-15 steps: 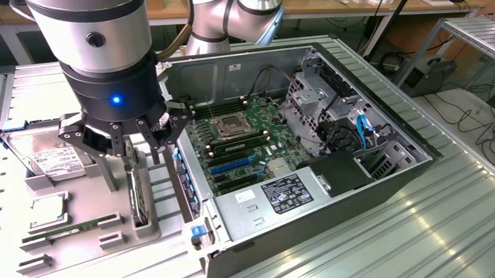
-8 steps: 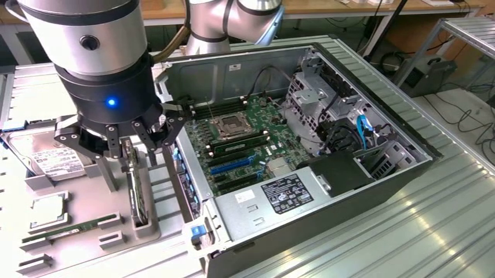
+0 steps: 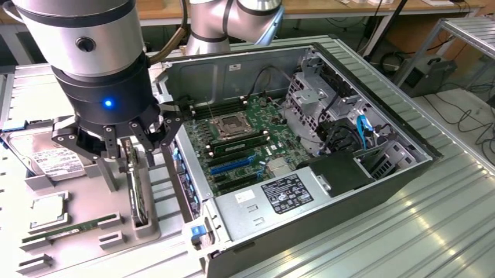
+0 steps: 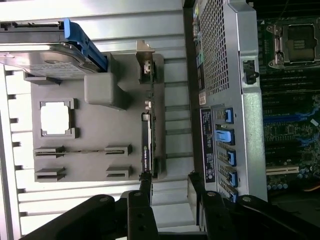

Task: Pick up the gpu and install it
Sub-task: 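Pick up the gpu and move the gpu toward the slot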

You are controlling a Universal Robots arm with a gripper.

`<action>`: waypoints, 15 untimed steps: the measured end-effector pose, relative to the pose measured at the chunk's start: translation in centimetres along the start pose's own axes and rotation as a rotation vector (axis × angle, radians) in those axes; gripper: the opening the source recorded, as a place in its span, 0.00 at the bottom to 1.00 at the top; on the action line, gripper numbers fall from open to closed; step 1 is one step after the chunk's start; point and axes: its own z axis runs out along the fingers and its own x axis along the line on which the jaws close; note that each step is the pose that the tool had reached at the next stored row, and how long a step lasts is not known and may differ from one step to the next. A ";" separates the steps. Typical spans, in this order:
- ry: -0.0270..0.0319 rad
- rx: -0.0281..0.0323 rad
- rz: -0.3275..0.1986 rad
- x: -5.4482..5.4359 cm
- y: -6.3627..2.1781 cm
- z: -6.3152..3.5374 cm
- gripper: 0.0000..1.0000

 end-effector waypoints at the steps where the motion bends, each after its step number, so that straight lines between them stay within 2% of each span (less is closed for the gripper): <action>1: 0.0000 0.0000 0.000 0.0 0.02 0.03 0.42; 3: 0.0001 0.0000 0.000 0.1 0.06 0.07 0.42; 8: 0.0000 0.0000 0.000 1.6 0.71 2.18 0.42; 11: -0.0002 0.0010 0.000 1.7 1.82 3.19 0.42; 12: -0.0002 0.0013 0.000 1.7 2.20 3.73 0.42; 13: -0.0002 0.0020 0.000 1.9 2.89 4.84 0.42; 15: -0.0002 0.0020 0.000 1.9 2.94 4.98 0.42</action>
